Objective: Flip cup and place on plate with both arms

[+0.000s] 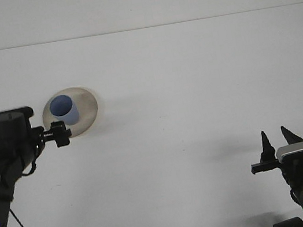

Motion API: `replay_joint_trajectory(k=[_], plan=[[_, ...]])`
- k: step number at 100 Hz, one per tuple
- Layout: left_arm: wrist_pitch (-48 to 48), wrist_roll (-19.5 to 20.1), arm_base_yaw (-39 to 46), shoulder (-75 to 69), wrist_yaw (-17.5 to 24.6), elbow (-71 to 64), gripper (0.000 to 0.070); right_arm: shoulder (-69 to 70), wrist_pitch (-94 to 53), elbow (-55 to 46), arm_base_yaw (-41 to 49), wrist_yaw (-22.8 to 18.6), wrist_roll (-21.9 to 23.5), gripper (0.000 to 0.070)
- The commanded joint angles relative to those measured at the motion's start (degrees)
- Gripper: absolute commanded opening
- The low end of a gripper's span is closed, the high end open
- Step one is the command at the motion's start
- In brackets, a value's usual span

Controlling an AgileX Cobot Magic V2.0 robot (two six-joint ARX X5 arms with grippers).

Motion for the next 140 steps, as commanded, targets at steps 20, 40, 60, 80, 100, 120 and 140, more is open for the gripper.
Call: replay_joint_trajectory(k=[20, 40, 60, 80, 100, 120, 140], plan=[[16.61, 2.8, -0.17, -21.35, -0.2, -21.92, 0.0504, 0.07, 0.33, 0.59, 0.07, 0.09, -0.61, 0.0347], [20.83, 4.09, -0.17, -34.25, 0.44, -31.61, 0.0503, 0.07, 0.33, 0.59, 0.07, 0.07, -0.61, 0.0347], [19.58, 4.46, -0.17, -38.1, 0.44, -33.07, 0.0502, 0.07, 0.59, 0.59, 0.07, 0.07, -0.63, 0.0347], [19.58, 4.44, -0.17, -38.23, 0.44, -33.07, 0.0338, 0.07, 1.01, 0.61, 0.07, 0.07, -0.63, 0.0339], [19.58, 4.46, -0.17, -38.23, 0.44, -33.07, 0.0007, 0.07, 0.98, 0.61, 0.07, 0.07, -0.63, 0.0], [19.63, 4.33, -0.17, -38.25, 0.42, -33.05, 0.0009, 0.07, 0.96, 0.59, 0.07, 0.07, -0.63, 0.0], [19.87, 4.39, -0.17, -38.32, 0.42, -33.0, 0.0012, 0.07, 0.98, 0.61, 0.07, 0.07, -0.63, 0.0]])
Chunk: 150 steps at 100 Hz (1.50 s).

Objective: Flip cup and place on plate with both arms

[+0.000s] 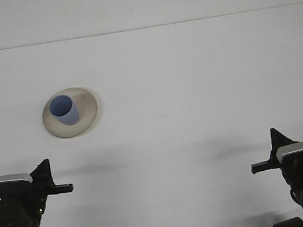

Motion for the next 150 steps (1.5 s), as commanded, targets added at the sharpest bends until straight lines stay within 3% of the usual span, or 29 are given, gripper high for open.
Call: replay_joint_trajectory(k=[1, 66, 85, 129, 150], plan=[[0.63, 0.46, -0.11, -0.04, 0.09, 0.46, 0.0012, 0.07, 0.68, 0.61, 0.07, 0.07, -0.61, 0.0], [0.81, 0.59, -1.14, -0.15, 0.04, 0.46, 0.0011, 0.07, 0.68, 0.61, 0.07, 0.04, -0.61, 0.0], [1.81, 0.9, -1.27, -1.73, -1.75, 0.24, 0.0012, 0.07, 0.68, 0.61, 0.07, 0.07, -0.61, 0.0], [24.5, 0.92, -0.94, -18.23, -1.75, -23.04, 0.0012, 0.07, 0.68, 0.61, 0.07, 0.04, -0.61, 0.0], [28.61, 0.9, 0.7, -24.83, -1.75, -32.65, 0.0012, 0.07, 0.68, 0.61, 0.07, 0.07, -0.61, 0.0]])
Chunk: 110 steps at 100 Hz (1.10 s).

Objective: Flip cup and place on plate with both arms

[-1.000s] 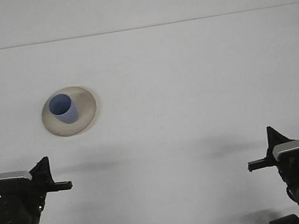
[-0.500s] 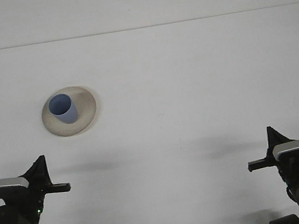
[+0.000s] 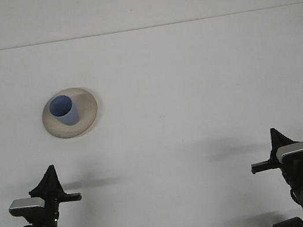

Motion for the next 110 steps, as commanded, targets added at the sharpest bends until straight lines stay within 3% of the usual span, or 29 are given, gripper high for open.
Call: replay_joint_trajectory(k=[1, 32, 110], plan=[[2.27, 0.46, 0.35, -0.44, -0.26, -1.51, 0.0012, 0.07, 0.68, 0.61, 0.07, 0.04, -0.61, 0.0], [9.29, 0.48, 2.16, -0.44, -0.26, -7.61, 0.0012, 0.07, 0.68, 0.61, 0.07, 0.04, -0.61, 0.0], [8.52, 0.68, 2.25, -0.44, -0.22, -7.61, 0.0012, 0.07, 0.68, 0.61, 0.07, 0.07, -0.61, 0.0]])
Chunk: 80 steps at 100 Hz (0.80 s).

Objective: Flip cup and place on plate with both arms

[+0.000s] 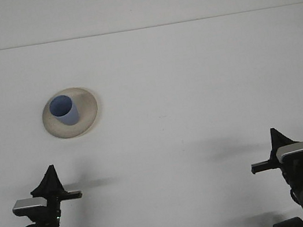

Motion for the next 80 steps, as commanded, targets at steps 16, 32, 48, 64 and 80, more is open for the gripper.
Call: replay_joint_trajectory(k=[16, 32, 48, 64, 80], plan=[[0.61, 0.63, 0.02, -0.07, -0.2, -1.09, 0.0012, 0.07, 0.66, 0.61, 0.07, 0.04, -0.61, 0.0], [0.61, 0.63, 0.02, -0.07, -0.2, -1.09, 0.0012, 0.07, 0.94, 0.52, 0.09, 0.04, -0.61, 0.0], [0.59, 0.63, 0.02, -0.07, -0.2, -1.09, 0.0012, -1.36, 0.96, -0.35, -0.7, 0.07, -0.61, 0.0], [0.59, 0.63, 0.02, -0.07, -0.2, -1.09, 0.0012, -5.88, 1.29, -3.45, -2.4, -0.13, -0.61, 0.0], [0.57, 0.63, 0.02, -0.07, -0.2, -1.09, 0.0012, -11.69, 2.91, -8.96, -4.76, -0.17, -0.61, 0.0]])
